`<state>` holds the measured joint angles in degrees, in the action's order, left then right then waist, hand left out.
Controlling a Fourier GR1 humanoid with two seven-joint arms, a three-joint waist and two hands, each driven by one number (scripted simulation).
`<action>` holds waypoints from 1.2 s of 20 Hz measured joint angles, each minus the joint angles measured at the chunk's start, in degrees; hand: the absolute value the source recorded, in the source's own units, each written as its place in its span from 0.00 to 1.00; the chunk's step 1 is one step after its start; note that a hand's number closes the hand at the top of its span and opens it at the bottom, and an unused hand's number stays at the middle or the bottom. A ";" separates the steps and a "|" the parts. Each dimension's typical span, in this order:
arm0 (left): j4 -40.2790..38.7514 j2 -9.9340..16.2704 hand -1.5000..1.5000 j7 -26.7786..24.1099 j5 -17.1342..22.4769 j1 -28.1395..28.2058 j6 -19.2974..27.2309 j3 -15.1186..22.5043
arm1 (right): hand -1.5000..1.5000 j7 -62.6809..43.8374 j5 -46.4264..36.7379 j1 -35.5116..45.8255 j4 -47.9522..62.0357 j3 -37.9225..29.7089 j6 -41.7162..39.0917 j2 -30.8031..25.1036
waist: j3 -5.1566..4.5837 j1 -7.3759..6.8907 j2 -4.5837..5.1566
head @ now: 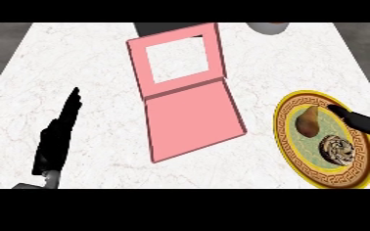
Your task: Pick the cupcake from the plate and place it in the cardboard box
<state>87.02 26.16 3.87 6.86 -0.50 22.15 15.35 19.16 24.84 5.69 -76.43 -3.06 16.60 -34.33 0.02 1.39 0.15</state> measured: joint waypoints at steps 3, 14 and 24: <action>-1.23 -0.12 0.50 -0.34 -0.49 -0.98 -1.50 -0.82 | 0.00 2.80 -0.65 -3.40 1.50 -2.47 -2.97 -1.76 | 0.00 -0.49 -0.08; 0.35 0.50 0.50 -0.21 -0.69 0.09 -3.01 -1.48 | 0.00 -6.50 -13.99 -11.78 -0.17 3.53 -15.26 -24.04 | -0.16 -1.44 -0.20; -1.66 -0.32 0.50 -1.16 -1.38 -0.98 -4.57 -3.12 | 0.00 -25.26 -19.22 -11.73 -11.73 11.65 -26.57 -30.59 | -0.12 -1.38 -0.18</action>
<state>85.36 25.84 2.71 5.48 -1.48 17.58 12.23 -6.09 5.62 -6.04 -88.16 8.58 -9.97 -64.91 -0.10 0.01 -0.03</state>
